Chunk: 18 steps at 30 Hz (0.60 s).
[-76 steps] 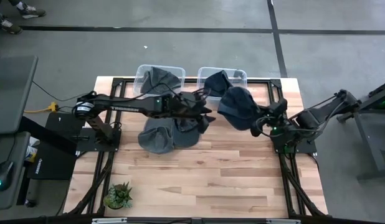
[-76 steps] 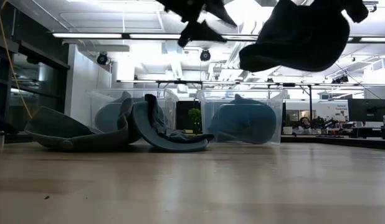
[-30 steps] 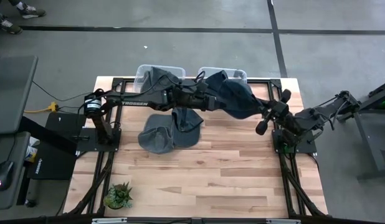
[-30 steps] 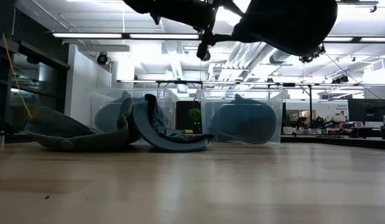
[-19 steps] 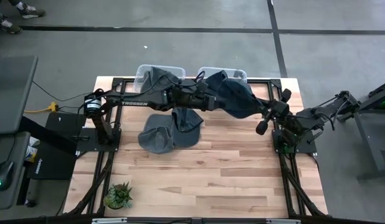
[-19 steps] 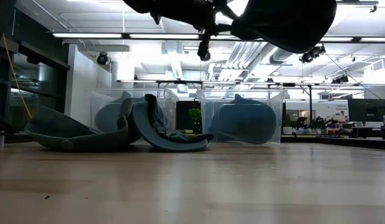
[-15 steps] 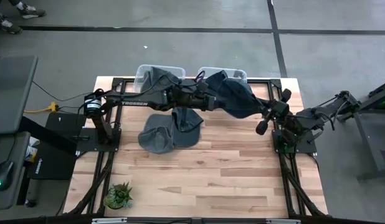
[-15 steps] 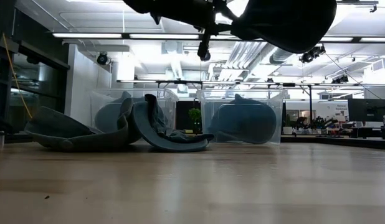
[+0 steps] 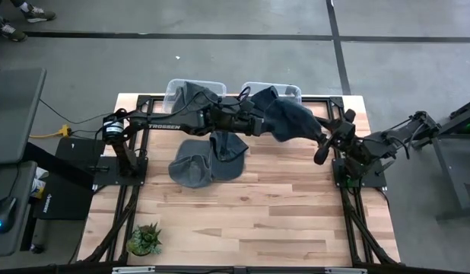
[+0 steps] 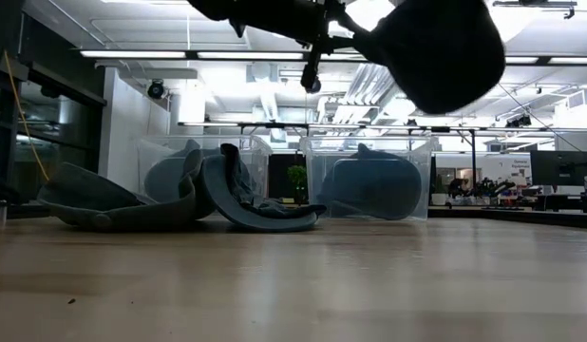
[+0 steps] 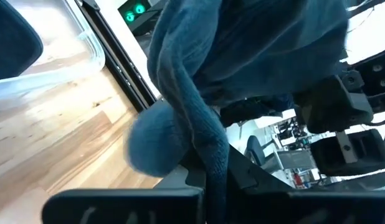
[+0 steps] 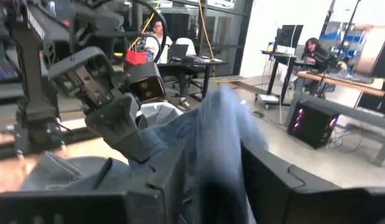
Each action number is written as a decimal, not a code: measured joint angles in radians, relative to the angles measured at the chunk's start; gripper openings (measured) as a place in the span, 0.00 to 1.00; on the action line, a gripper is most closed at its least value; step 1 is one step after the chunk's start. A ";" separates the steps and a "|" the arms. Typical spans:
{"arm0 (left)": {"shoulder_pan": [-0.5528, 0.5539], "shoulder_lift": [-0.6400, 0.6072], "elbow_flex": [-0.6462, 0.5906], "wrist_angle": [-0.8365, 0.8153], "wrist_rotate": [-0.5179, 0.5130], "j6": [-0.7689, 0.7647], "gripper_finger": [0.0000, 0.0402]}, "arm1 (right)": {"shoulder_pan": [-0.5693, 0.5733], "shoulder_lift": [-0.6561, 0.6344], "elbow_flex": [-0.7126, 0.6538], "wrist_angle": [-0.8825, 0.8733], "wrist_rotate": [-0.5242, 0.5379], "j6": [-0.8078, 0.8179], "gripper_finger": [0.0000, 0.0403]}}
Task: Pick & Place hat
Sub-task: Put the right black cap into the right transparent bin
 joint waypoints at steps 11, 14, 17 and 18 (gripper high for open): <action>-0.001 0.000 0.000 -0.068 0.006 0.077 0.01 | 0.000 -0.038 0.094 -0.030 -0.031 -0.041 0.41; -0.002 0.000 0.000 -0.083 0.007 0.096 0.01 | 0.000 -0.012 0.197 -0.085 -0.050 -0.087 0.41; -0.002 0.000 0.000 -0.082 0.007 0.102 0.01 | 0.000 0.045 0.323 -0.245 -0.055 -0.072 0.41; -0.002 0.000 0.000 -0.082 0.007 0.104 0.01 | 0.000 0.070 0.366 -0.306 -0.061 -0.052 0.41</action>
